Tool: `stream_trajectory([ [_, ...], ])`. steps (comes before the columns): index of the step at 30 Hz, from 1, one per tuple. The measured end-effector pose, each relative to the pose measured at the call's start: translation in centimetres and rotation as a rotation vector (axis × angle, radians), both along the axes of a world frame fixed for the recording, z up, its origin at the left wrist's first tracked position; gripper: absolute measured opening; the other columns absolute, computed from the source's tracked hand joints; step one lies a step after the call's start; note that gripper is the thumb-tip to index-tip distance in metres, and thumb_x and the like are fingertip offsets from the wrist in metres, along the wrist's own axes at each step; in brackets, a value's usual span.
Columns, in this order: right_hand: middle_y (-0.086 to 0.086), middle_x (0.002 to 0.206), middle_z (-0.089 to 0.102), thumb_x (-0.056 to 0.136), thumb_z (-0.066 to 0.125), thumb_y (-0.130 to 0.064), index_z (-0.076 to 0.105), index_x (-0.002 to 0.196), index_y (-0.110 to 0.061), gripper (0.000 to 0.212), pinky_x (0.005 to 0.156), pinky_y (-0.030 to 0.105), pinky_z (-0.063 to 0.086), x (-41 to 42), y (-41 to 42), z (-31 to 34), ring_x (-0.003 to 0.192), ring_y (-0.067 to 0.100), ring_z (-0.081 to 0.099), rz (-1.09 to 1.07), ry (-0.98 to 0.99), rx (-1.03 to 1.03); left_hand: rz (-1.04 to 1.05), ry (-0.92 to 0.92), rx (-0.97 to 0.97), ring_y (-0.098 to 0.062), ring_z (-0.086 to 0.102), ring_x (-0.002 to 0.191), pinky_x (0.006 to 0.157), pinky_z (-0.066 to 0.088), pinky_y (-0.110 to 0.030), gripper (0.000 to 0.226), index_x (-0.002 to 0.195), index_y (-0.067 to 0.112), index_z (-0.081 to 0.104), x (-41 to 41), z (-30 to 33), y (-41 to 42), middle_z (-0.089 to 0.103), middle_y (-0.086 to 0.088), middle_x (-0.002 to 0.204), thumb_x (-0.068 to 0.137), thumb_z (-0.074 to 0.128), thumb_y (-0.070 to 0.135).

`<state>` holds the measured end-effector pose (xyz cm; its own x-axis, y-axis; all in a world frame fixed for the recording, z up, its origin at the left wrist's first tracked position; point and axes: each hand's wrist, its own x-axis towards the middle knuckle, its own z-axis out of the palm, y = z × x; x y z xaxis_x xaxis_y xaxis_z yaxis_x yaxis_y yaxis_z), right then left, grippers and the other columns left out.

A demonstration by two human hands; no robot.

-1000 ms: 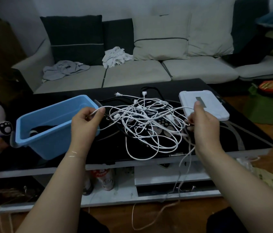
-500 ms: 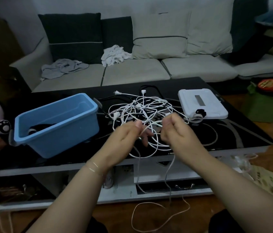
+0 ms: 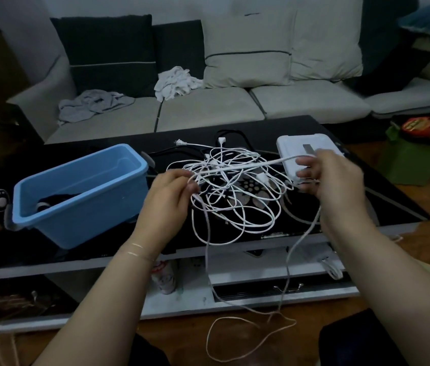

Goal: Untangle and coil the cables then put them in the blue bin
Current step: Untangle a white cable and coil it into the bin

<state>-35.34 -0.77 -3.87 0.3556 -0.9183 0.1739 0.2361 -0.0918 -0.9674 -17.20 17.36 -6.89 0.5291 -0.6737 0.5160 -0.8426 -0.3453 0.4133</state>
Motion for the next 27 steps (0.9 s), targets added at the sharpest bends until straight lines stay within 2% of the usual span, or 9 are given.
stream_trajectory([
  [2,-0.017,0.084,0.065,0.095,0.051,-0.024,0.069,0.084,-0.022,0.021,0.079,0.016,0.045,0.2,0.1,-0.6,0.082,-0.002,0.06,0.011,0.241,-0.194,-0.059,0.032,-0.084,-0.013,0.056,0.096,0.083,0.043,-0.028,0.027,0.097,0.019,0.071,-1.1,0.5,-0.1,0.065,0.008,0.099,0.099,0.047,0.03],
  [4,-0.016,0.104,0.064,0.1,0.044,-0.034,0.067,0.106,-0.022,0.027,0.084,0.005,0.039,0.0,1.0,-0.7,0.096,-0.008,0.057,0.061,0.275,-0.361,-0.092,0.028,-0.089,-0.015,0.061,0.091,0.081,0.048,-0.033,0.024,0.107,0.022,0.072,-2.1,0.9,-0.3,0.071,0.005,0.095,0.097,0.052,0.03],
  [6,-0.011,0.109,0.067,0.095,0.038,-0.05,0.063,0.112,-0.023,0.041,0.085,0.011,0.046,0.0,2.3,-0.6,0.096,0.002,0.064,0.256,0.223,-0.396,-0.133,-0.051,-0.053,-0.018,0.064,0.088,0.08,0.05,-0.034,0.024,0.111,0.021,0.072,-3.0,1.0,-0.7,0.073,0.002,0.093,0.093,0.058,0.027],
  [10,-0.002,0.086,0.072,0.088,0.056,-0.044,0.055,0.104,-0.026,0.024,0.071,0.026,0.054,1.0,5.1,-1.6,0.067,0.009,0.067,0.664,0.394,-0.268,-0.221,-0.222,-0.011,-0.027,0.064,0.084,0.077,0.049,-0.038,0.025,0.1,0.013,0.075,-4.1,0.5,-1.6,0.071,-0.002,0.091,0.09,0.055,0.025],
  [14,-0.01,0.057,0.056,0.092,0.058,-0.035,0.056,0.085,-0.025,0.012,0.05,0.019,0.032,1.7,4.5,-2.1,0.043,-0.003,0.044,0.472,0.58,-0.392,-0.175,-0.331,-0.002,-0.024,0.054,0.076,0.066,0.044,-0.035,0.026,0.086,0.013,0.072,-4.2,0.2,-2.0,0.062,-0.002,0.083,0.089,0.058,0.034],
  [18,-0.009,0.053,0.045,0.095,0.053,-0.037,0.051,0.074,-0.025,0.024,0.053,0.026,0.029,1.7,3.8,-1.8,0.049,0.003,0.039,0.426,0.628,-0.47,-0.117,-0.113,0.107,-0.019,0.058,0.075,0.061,0.036,-0.03,0.018,0.087,0.022,0.059,-4.6,-0.4,-2.3,0.06,0.008,0.08,0.09,0.06,0.039],
  [22,-0.012,0.062,0.055,0.094,0.052,-0.038,0.051,0.078,-0.03,0.019,0.061,0.033,0.043,1.7,4.7,-1.8,0.06,0.005,0.05,0.368,0.548,-0.564,0.035,-0.04,0.276,-0.028,0.061,0.088,0.064,0.041,-0.036,0.027,0.103,0.021,0.051,-4.7,-1.4,-2.5,0.067,-0.004,0.093,0.099,0.039,0.044],
  [25,-0.011,0.068,0.06,0.094,0.053,-0.038,0.054,0.078,-0.033,0.016,0.067,0.037,0.049,1.5,4.7,-1.7,0.066,0.007,0.057,0.372,0.475,-0.587,-0.129,0.069,0.205,-0.02,0.058,0.102,0.08,0.041,-0.027,0.023,0.12,0.018,0.054,-4.5,-0.9,-2.4,0.065,0.005,0.106,0.1,0.046,0.026],
  [27,-0.009,0.072,0.063,0.093,0.054,-0.037,0.056,0.079,-0.033,0.015,0.07,0.039,0.051,1.5,4.4,-1.8,0.069,0.009,0.059,0.385,0.462,-0.577,-0.272,0.24,0.135,-0.006,0.06,0.093,0.076,0.041,-0.013,0.022,0.117,0.02,0.06,-4.7,-0.4,-2.1,0.063,0.022,0.094,0.097,0.054,0.014],
])
